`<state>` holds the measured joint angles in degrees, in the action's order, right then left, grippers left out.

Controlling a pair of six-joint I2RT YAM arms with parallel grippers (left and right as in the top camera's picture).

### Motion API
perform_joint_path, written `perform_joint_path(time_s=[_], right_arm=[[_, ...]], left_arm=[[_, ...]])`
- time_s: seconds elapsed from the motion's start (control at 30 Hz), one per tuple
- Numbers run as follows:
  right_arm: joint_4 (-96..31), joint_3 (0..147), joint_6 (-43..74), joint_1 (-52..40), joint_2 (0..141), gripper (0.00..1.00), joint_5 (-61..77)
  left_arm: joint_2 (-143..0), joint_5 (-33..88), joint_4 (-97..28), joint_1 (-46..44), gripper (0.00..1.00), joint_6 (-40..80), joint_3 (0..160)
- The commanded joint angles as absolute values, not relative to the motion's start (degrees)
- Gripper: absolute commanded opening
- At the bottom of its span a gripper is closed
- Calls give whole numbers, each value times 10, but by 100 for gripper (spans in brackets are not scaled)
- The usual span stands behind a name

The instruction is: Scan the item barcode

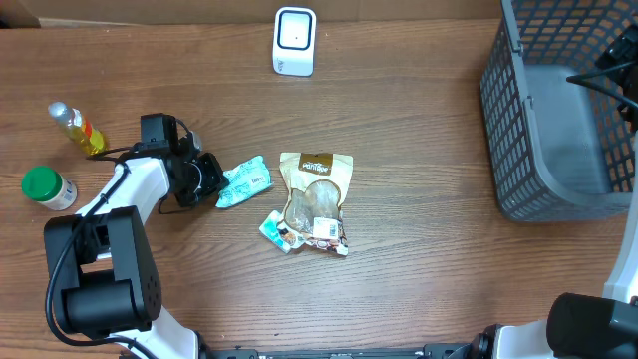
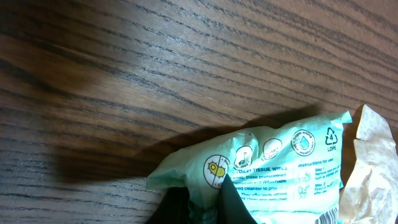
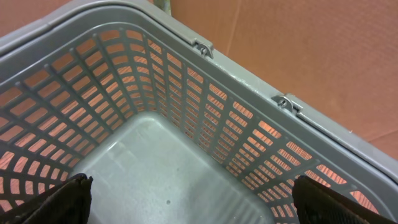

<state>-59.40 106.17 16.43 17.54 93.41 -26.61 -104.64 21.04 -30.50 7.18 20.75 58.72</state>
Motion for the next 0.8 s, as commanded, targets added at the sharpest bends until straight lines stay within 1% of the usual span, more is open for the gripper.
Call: perform_joint_path(time_s=[0.0,0.27,0.43,0.6,0.77], right_arm=[[-591,1065,162,175,933,100,-274],[-591,1065,162,175,933,100,-274],[-591,1065,162,175,933,100,-274],[-591,1065,162,175,933,100,-274],[-591,1065,162,175,933,100,-274]], left_arm=[[-1044,180,-301,72,4,191,564],[-897,175,-295,70,4,142,564],[-797,175,-291,70,4,142,564],[-740,184,-282,70,4,157,564],[-716,227,-299,70,4,156,564]])
